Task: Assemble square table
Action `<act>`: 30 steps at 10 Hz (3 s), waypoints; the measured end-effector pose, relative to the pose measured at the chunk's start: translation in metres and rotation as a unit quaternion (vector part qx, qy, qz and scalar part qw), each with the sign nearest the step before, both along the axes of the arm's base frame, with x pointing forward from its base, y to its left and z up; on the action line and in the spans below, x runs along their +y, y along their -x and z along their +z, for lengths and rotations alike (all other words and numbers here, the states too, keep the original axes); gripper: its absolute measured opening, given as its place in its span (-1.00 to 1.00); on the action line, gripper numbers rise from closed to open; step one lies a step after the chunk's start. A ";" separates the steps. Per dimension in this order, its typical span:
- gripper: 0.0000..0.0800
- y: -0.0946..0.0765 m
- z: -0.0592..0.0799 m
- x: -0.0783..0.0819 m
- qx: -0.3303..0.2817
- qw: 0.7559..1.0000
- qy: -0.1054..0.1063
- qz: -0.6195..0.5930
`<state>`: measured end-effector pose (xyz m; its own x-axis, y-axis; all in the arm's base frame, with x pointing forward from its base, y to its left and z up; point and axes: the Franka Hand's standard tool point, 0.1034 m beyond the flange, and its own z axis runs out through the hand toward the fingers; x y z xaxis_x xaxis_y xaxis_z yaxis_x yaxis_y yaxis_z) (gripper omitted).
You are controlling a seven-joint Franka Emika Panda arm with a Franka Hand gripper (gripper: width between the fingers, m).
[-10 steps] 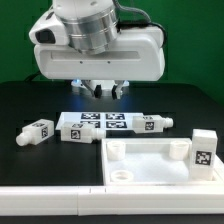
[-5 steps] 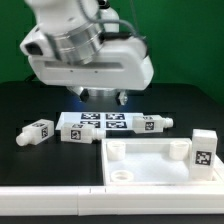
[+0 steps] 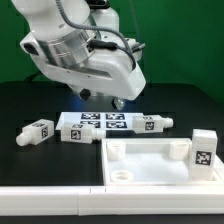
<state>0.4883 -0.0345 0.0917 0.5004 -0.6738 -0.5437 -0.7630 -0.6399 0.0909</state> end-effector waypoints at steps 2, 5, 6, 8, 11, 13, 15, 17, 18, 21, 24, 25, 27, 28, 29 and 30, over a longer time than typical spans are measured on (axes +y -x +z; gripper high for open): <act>0.62 0.001 0.000 -0.009 0.039 0.993 0.066 -0.088; 0.62 -0.004 -0.002 -0.006 0.026 0.993 0.063 -0.099; 0.62 -0.007 -0.003 -0.004 0.018 0.993 0.066 -0.095; 0.62 -0.015 -0.005 -0.001 -0.007 0.992 0.085 -0.091; 0.62 -0.025 -0.005 0.013 -0.074 0.984 0.145 -0.079; 0.62 -0.028 -0.002 0.004 -0.123 0.956 0.205 -0.171; 0.62 -0.015 -0.008 0.002 -0.130 0.950 0.220 -0.180; 0.62 -0.015 -0.009 0.004 -0.129 0.950 0.216 -0.185; 0.62 -0.015 -0.010 0.006 -0.116 0.940 0.221 -0.233; 0.62 0.013 -0.033 -0.019 -0.069 0.868 0.269 -0.412; 0.62 0.019 -0.039 -0.016 -0.054 0.857 0.273 -0.434; 0.62 0.019 -0.040 -0.014 -0.054 0.858 0.271 -0.434; 0.62 0.025 -0.044 -0.013 -0.051 0.857 0.270 -0.436; 0.62 0.039 -0.052 -0.014 -0.048 0.857 0.275 -0.433; 0.62 0.056 -0.060 -0.014 -0.043 0.856 0.283 -0.430; 0.62 0.064 -0.066 -0.014 -0.040 0.856 0.289 -0.426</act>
Offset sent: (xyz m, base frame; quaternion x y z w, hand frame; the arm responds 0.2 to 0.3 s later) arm 0.0000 0.0000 0.0000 0.0000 0.0000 0.0000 1.0000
